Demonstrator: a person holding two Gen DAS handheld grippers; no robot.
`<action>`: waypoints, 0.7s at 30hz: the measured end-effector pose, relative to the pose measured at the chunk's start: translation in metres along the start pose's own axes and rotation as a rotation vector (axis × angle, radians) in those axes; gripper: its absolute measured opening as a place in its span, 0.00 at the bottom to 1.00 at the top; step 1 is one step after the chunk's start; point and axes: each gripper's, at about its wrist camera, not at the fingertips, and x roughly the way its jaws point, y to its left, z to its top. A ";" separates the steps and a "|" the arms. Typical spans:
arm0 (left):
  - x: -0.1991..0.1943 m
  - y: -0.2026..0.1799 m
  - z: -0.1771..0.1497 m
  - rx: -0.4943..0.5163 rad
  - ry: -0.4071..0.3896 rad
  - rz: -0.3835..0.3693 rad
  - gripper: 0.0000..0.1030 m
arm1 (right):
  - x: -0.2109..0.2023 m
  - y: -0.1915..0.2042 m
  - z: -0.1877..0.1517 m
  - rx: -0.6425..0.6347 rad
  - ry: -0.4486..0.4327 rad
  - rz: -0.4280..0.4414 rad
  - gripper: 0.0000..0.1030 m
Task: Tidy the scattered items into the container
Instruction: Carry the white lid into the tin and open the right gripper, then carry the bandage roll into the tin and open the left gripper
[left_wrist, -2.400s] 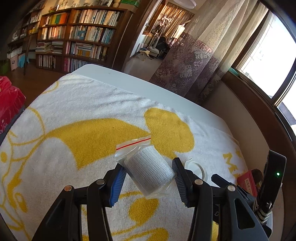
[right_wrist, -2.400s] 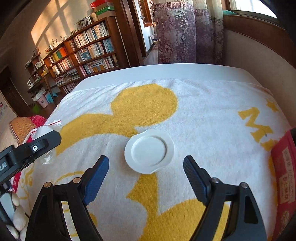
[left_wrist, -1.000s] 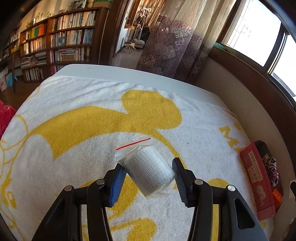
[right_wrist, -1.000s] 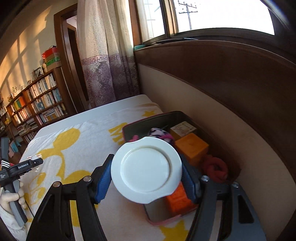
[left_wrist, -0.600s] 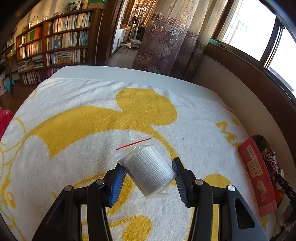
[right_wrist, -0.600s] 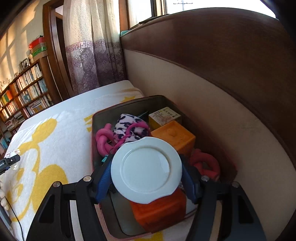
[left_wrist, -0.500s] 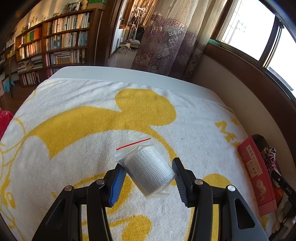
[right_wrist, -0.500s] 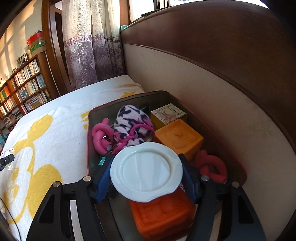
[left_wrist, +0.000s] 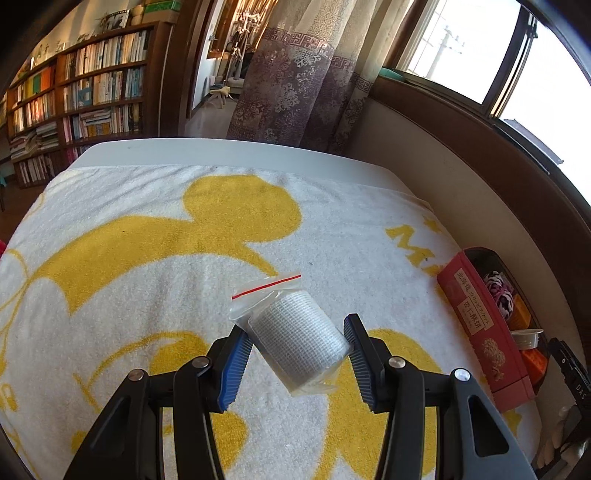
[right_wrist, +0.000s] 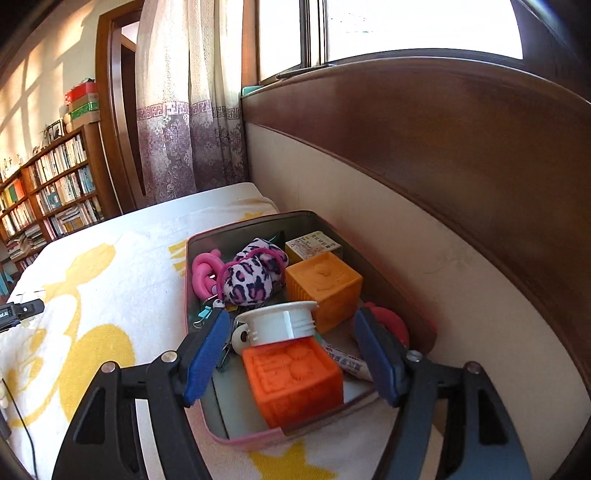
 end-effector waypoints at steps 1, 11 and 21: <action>0.000 -0.006 -0.001 0.012 0.006 -0.010 0.51 | -0.005 -0.002 -0.002 0.005 -0.006 0.001 0.72; -0.003 -0.101 -0.001 0.147 0.047 -0.120 0.51 | -0.029 -0.030 -0.020 0.080 -0.073 0.054 0.72; 0.019 -0.219 0.005 0.312 0.096 -0.215 0.51 | -0.042 -0.057 -0.032 0.099 -0.163 0.037 0.76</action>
